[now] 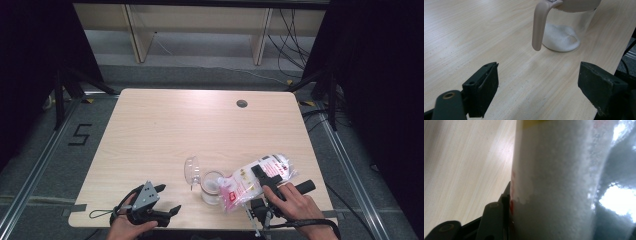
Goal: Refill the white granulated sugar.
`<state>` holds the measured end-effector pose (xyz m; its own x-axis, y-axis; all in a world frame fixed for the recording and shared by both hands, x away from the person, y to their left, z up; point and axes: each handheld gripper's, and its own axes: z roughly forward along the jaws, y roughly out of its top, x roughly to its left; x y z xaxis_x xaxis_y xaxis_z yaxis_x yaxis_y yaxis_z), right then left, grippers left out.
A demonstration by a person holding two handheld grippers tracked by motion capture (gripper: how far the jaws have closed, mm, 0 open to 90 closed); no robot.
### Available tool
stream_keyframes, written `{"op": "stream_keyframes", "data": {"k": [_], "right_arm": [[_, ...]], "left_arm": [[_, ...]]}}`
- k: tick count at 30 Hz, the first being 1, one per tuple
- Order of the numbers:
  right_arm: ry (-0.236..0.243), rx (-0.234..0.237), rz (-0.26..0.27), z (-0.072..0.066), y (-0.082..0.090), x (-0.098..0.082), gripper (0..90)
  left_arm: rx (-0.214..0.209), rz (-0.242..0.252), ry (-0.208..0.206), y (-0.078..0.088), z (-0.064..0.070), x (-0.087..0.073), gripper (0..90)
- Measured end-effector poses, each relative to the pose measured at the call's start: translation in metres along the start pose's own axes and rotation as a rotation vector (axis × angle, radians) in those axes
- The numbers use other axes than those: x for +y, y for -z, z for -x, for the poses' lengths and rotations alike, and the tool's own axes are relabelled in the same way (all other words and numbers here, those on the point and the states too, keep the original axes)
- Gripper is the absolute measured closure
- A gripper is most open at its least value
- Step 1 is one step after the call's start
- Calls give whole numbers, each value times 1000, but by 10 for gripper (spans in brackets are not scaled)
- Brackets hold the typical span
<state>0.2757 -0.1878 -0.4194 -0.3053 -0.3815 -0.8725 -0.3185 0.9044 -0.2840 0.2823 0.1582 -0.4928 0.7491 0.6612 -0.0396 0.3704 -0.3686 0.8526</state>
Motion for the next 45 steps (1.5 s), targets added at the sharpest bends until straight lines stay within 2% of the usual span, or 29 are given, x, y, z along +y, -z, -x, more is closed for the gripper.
{"op": "stream_keyframes", "data": {"k": [1, 2, 3, 7, 9, 10, 12, 13, 14, 15, 16, 17, 19, 21, 26, 40, 42, 45], "right_arm": [[-2, 4, 8, 1, 0, 0, 535], [25, -7, 16, 3, 0, 0, 535], [26, -8, 13, 3, 0, 0, 535], [13, 3, -2, 2, 1, 0, 535], [20, -10, 5, 3, 1, -1, 535], [7, -4, 1, 2, 1, -1, 536], [20, 1, -3, 2, 1, -1, 536], [38, -8, 14, 3, -1, 0, 536], [30, -6, 5, 2, 0, 0, 536], [53, -9, 16, 4, -1, 1, 536], [8, 1, -1, 1, 0, 0, 536], [6, -5, 7, 0, 0, 0, 536], [37, -7, 4, 3, 1, 1, 536], [21, -4, 4, 2, 1, 1, 536], [31, -9, 8, 2, 1, 2, 537], [3, 4, 14, 1, 2, 1, 539], [35, -7, 23, 4, 1, 1, 540], [39, -7, 25, 4, 1, 1, 540]], "left_arm": [[0, 0, -1, 0, 0, 0, 166], [0, 0, -1, 0, 0, 0, 166], [0, -1, -1, 0, 0, 0, 166], [-1, -2, 0, 0, 0, 0, 166], [-1, 0, 1, 0, 0, 0, 166], [0, -1, 1, 0, 0, 0, 166], [0, 3, 6, -1, 0, 0, 166], [0, -1, 2, 0, 0, 0, 166], [0, -2, 0, 0, 0, 0, 166], [-1, -2, 0, 0, 0, 0, 166], [-1, -1, 0, 0, 0, 0, 166], [0, -1, -1, 0, 0, 0, 166], [0, 3, 7, -1, 0, 0, 166], [0, -1, 1, 0, 0, 0, 166], [0, 0, 0, 0, 0, 0, 166], [0, -4, 0, 0, 1, 0, 166], [8, -10, -5, 1, 1, 0, 166], [9, -6, -1, 1, 1, 0, 166]]}}
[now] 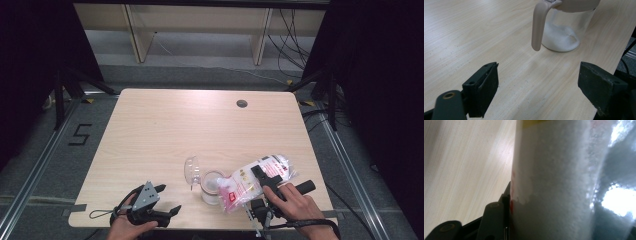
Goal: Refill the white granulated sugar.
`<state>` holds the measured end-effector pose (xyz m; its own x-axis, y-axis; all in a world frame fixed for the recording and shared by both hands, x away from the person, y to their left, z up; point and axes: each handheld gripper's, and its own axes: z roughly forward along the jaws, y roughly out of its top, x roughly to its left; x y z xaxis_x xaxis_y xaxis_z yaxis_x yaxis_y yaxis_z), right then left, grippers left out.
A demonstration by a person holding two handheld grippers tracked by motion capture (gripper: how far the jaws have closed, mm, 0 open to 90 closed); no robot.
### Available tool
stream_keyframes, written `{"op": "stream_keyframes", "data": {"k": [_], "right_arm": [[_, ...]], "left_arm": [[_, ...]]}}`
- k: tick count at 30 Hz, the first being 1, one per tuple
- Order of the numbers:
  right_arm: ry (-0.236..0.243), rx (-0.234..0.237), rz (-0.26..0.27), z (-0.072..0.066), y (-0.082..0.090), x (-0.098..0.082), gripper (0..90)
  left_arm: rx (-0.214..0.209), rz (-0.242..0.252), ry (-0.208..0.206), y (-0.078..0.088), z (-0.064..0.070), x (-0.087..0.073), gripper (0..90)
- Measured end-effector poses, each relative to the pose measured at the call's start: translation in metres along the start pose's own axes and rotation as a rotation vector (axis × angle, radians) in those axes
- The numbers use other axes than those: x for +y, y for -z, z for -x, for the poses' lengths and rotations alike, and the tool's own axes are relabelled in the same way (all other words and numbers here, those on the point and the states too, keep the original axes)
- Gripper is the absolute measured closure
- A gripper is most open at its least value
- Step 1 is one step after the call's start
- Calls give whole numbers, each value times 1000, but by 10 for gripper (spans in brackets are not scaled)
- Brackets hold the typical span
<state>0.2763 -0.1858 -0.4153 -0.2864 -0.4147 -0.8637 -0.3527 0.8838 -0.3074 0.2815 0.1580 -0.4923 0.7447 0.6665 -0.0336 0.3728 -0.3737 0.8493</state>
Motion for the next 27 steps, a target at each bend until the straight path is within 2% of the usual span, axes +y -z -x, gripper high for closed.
{"op": "stream_keyframes", "data": {"k": [1, 2, 3, 5, 7, 8, 9, 10, 11, 25, 26, 27], "right_arm": [[-1, 2, 3, 0, 0, 0, 540], [-16, 8, -4, 0, 1, -1, 540], [-6, 14, -3, 1, 1, -1, 540], [-32, 19, -12, -2, 1, -1, 541], [-30, 8, -4, -2, 1, -2, 541], [-63, 14, -11, -4, 1, -2, 541], [-61, 12, -10, -4, 1, -2, 541], [-30, 18, -14, -2, 1, -1, 541], [-22, 21, -12, -1, 1, -1, 542], [-54, 7, -14, -2, 2, -2, 543], [-53, 8, -14, -2, 2, -2, 543], [-56, 8, -16, -2, 2, -2, 543]], "left_arm": [[-1, -2, -8, 0, 0, 0, 166], [-4, 0, 1, 0, 0, 0, 166], [-2, -3, -4, 0, 0, 0, 166], [-2, -4, -4, 0, 0, 0, 166], [-4, 1, 1, 0, 0, 0, 166], [-7, 3, -1, -1, 0, 0, 166], [-8, 4, -3, -1, 0, 0, 166], [-2, 3, -2, 0, 0, 0, 166], [0, 0, -5, 0, 0, 0, 166], [-2, 10, -2, -1, -1, 0, 167], [-2, 9, 15, -1, -1, -1, 167], [-1, 6, 8, -1, -2, 0, 167]]}}
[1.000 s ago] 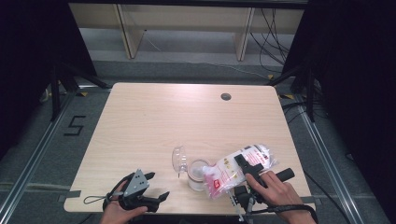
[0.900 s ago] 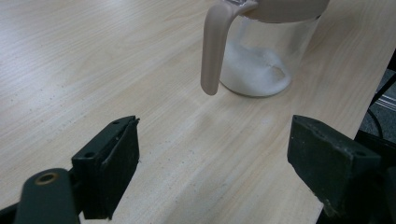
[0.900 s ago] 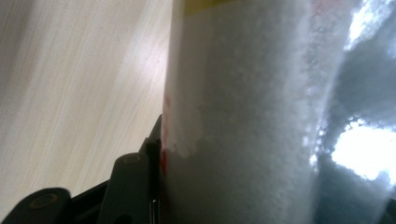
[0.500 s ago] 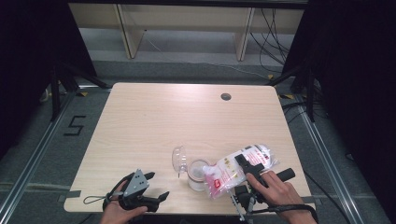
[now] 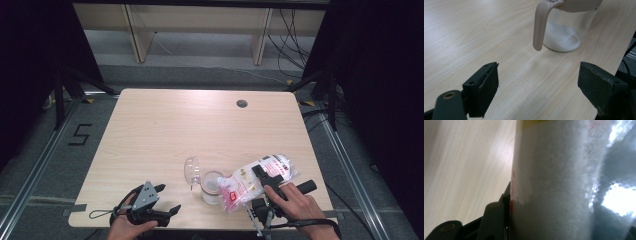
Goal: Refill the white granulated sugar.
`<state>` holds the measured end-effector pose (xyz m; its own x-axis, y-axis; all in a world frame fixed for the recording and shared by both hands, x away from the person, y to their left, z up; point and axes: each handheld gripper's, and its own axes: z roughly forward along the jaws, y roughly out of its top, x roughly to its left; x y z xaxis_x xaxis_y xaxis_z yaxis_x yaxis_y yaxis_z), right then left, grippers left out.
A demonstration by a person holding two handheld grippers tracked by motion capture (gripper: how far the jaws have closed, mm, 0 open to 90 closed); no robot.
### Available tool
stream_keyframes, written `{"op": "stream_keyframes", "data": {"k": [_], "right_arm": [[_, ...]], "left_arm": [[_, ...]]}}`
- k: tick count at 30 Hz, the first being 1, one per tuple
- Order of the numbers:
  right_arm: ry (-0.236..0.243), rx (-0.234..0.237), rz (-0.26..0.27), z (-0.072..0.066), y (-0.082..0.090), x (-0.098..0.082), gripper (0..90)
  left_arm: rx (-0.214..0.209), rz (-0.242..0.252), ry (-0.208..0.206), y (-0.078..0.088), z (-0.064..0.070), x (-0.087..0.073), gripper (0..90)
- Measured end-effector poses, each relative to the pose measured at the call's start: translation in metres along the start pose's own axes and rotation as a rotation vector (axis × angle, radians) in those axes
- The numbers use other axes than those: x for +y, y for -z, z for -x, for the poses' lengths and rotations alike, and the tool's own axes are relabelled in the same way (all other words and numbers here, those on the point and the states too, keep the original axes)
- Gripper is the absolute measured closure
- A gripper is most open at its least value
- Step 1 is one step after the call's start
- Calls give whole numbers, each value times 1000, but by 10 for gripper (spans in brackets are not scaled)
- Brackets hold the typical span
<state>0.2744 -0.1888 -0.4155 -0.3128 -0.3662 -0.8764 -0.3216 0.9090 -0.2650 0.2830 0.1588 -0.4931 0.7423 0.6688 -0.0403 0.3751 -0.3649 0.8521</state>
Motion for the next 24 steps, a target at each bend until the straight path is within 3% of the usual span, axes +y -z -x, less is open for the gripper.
{"op": "stream_keyframes", "data": {"k": [6, 10, 15, 20, 23, 24], "right_arm": [[4, 5, -5, 0, 1, 1, 544], [34, -4, 13, 2, 0, 1, 544], [17, 11, -4, 1, 0, 1, 544], [39, -2, 13, 2, -1, 0, 545], [44, 5, 5, 3, 0, 0, 545], [29, 9, -6, 2, 1, 0, 545]], "left_arm": [[-1, 4, -1, 0, 1, 0, 168], [3, 2, 4, 0, 1, 0, 168], [0, 0, -9, 0, 1, 0, 168], [3, -1, 0, 0, 1, 0, 168], [9, -22, -29, 1, -1, 0, 168], [0, -1, -6, 0, 1, 0, 168]]}}
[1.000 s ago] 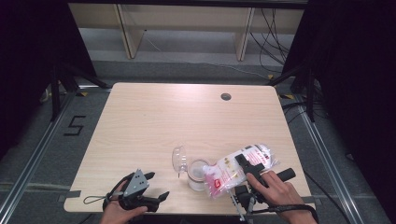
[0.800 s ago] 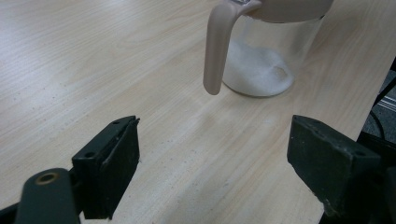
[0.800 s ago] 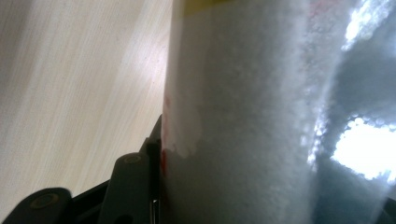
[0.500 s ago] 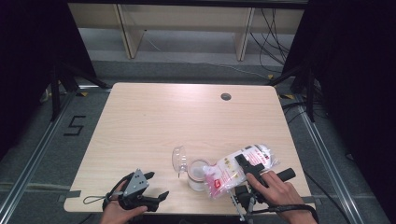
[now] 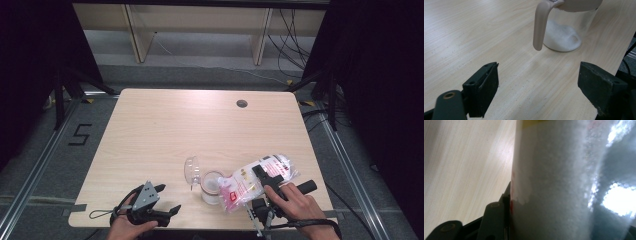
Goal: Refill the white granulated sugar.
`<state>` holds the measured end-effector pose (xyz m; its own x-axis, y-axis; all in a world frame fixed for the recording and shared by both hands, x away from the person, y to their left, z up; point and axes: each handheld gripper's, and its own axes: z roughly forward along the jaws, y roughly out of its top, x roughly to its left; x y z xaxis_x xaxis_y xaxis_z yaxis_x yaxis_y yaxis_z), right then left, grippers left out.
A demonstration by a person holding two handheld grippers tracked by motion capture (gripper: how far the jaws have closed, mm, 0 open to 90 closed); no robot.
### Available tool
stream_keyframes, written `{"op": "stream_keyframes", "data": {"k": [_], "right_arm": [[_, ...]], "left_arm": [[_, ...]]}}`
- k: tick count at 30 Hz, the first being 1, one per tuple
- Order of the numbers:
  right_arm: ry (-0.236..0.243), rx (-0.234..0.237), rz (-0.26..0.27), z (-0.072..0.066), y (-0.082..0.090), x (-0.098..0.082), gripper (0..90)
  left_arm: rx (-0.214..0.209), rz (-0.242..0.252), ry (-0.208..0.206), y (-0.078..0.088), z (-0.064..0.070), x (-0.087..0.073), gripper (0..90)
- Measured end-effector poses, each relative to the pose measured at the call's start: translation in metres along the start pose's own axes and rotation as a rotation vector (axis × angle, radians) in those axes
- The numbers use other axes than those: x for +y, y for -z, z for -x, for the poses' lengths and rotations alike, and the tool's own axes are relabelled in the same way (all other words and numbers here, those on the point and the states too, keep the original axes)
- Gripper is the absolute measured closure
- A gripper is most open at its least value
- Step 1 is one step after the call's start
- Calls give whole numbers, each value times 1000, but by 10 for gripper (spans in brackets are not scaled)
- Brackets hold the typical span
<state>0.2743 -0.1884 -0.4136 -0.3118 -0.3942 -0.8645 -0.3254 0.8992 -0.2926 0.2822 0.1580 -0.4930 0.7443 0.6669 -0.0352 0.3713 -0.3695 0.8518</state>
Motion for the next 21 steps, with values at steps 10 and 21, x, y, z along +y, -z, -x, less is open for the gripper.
{"op": "stream_keyframes", "data": {"k": [10, 21], "right_arm": [[20, -16, 7, 1, -1, 1, 546], [49, -17, 4, 3, 0, 4, 547]], "left_arm": [[0, 2, 4, 0, 0, 0, 168], [11, -15, -11, 1, -2, 0, 168]]}}
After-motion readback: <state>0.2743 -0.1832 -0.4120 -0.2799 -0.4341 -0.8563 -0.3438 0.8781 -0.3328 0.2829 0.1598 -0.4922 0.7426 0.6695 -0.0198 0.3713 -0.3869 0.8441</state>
